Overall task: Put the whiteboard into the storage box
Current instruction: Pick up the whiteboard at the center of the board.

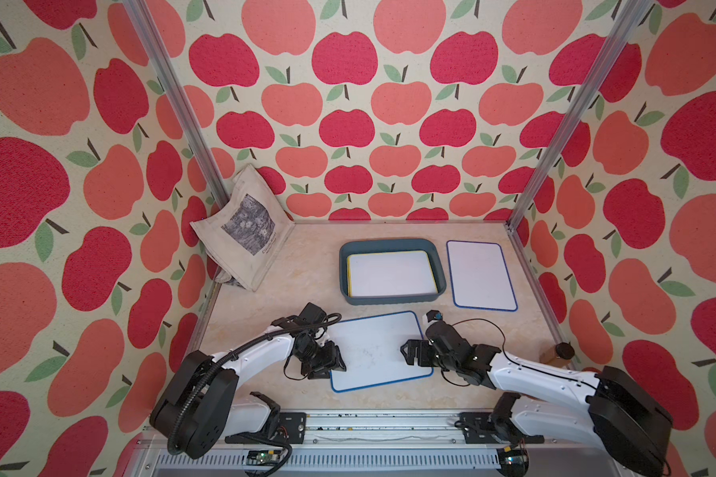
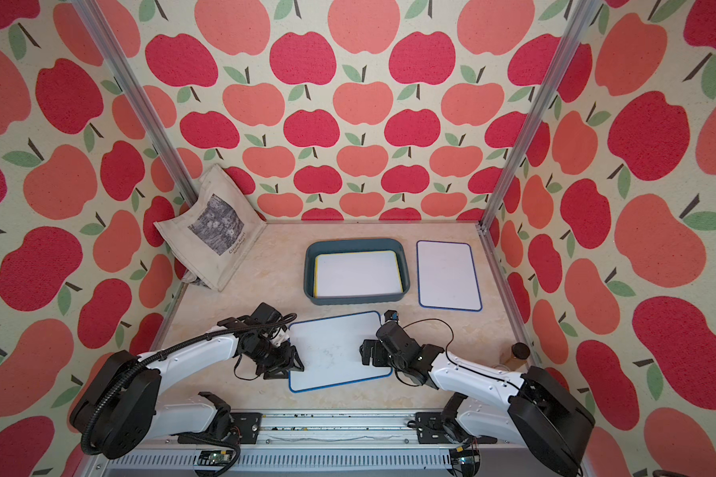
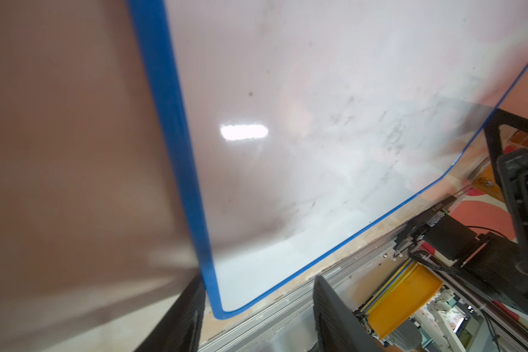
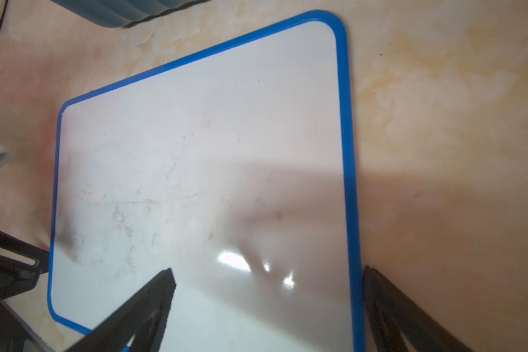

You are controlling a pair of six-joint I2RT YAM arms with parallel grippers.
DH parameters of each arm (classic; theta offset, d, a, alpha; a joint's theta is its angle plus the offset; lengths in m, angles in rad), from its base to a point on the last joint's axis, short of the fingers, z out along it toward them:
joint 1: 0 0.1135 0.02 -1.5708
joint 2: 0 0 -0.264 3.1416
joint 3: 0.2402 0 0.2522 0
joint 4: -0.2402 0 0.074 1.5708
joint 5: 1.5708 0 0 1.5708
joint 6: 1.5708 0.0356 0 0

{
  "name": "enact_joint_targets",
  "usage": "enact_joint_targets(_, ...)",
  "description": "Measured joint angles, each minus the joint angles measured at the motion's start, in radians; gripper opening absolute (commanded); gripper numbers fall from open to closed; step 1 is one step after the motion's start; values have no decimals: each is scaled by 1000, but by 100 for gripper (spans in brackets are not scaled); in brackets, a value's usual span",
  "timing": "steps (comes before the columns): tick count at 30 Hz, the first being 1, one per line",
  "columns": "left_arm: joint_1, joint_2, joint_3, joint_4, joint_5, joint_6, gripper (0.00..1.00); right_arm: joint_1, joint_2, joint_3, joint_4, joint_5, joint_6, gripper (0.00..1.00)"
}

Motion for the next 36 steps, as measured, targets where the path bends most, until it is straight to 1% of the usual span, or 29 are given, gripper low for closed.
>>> enact_joint_targets(5, 51, -89, -61, 56, 40, -45, 58, 0, -19, -23, 28, 5, 15, 99)
enact_joint_targets(9, 66, -125, -90, 91, 52, -71, 57, 0, -35, -34, 37, 8, 22, 99)
enact_joint_targets(15, 67, -151, -118, 120, 65, -97, 49, 0, -47, -43, 39, 24, 24, 99)
enact_joint_targets(19, 67, -153, -161, 177, 83, -128, 49, 0, -51, -61, 68, 35, 31, 99)
enact_joint_targets(22, 67, -148, -166, 192, 89, -129, 50, 0, -51, -66, 83, 39, 38, 99)
enact_joint_targets(30, 79, -119, -115, 127, 40, -63, 52, 13, -81, -68, 65, 22, 53, 99)
enact_joint_targets(36, 99, -74, -114, 154, 54, -62, 46, 19, -90, -68, 47, 21, 61, 99)
